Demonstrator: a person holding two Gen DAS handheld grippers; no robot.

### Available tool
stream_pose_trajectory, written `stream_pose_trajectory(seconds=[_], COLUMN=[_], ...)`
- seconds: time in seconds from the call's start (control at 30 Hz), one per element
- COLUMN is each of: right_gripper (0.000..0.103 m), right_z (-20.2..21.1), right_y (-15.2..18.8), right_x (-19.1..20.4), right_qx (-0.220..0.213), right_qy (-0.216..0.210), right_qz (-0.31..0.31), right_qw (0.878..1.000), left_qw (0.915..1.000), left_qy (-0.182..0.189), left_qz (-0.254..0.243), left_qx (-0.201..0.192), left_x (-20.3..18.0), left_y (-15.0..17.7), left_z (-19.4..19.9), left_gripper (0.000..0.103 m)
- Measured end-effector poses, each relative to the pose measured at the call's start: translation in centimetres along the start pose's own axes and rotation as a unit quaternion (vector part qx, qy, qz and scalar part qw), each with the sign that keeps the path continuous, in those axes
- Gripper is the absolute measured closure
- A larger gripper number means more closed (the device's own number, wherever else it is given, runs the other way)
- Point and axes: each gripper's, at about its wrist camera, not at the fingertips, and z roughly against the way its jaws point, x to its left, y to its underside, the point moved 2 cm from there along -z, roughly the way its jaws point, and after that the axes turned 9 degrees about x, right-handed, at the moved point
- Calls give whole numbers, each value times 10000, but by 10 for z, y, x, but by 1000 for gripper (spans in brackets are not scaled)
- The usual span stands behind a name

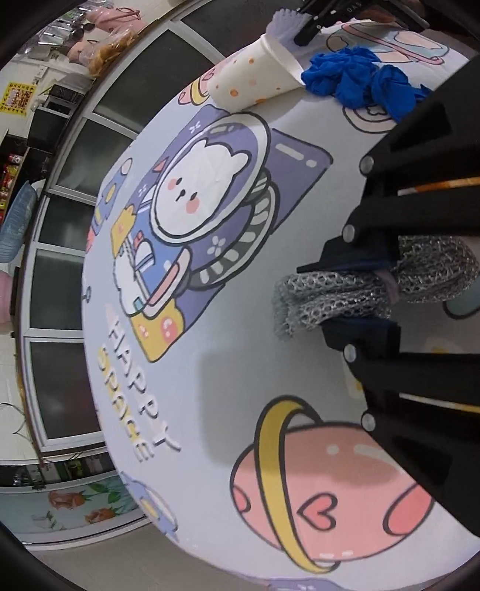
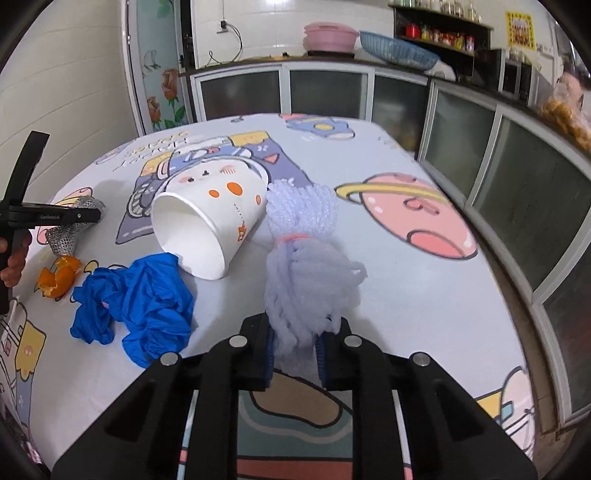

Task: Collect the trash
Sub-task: 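Grasp the silver mesh scrubber with the left tool while the right tool grasps the lavender yarn scrubber, then carry both scrubbers over the bin and open both tools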

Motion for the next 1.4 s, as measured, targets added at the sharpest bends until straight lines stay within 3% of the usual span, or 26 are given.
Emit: stream_pose_trajectory(seconds=[0.27, 0.47, 0.6, 0.73, 1.0, 1.13, 1.4], right_gripper=[86, 86, 86, 86, 86, 86, 86], right_z=[36, 68, 99, 126, 181, 200, 208], right_y=[2, 26, 58, 96, 173, 221, 310], right_x=[-2, -18, -36, -56, -107, -137, -178], right_qx=[-289, -329, -355, -302, -232, -49, 448], right_qy=[46, 145, 240, 432, 923, 1135, 1335], right_qz=[-26, -255, -508, -761, -1348, -1755, -2465], right_qw=[9996, 9990, 9978, 9957, 9863, 9779, 9588], left_qw=[9987, 9956, 9942, 9891, 9628, 9429, 9050], left_qy=[221, 412, 606, 1076, 2153, 2611, 3037], left_qz=[117, 383, 65, -473, -1448, -2021, -2954], left_qx=[-437, -743, -884, -891, -752, -449, 393], left_x=[5, 9, -25, -88, -230, -310, -443], left_y=[21, 47, 68, 87, 119, 141, 197], left_z=[43, 80, 100, 109, 100, 84, 27], left_gripper=[85, 85, 85, 85, 84, 84, 84])
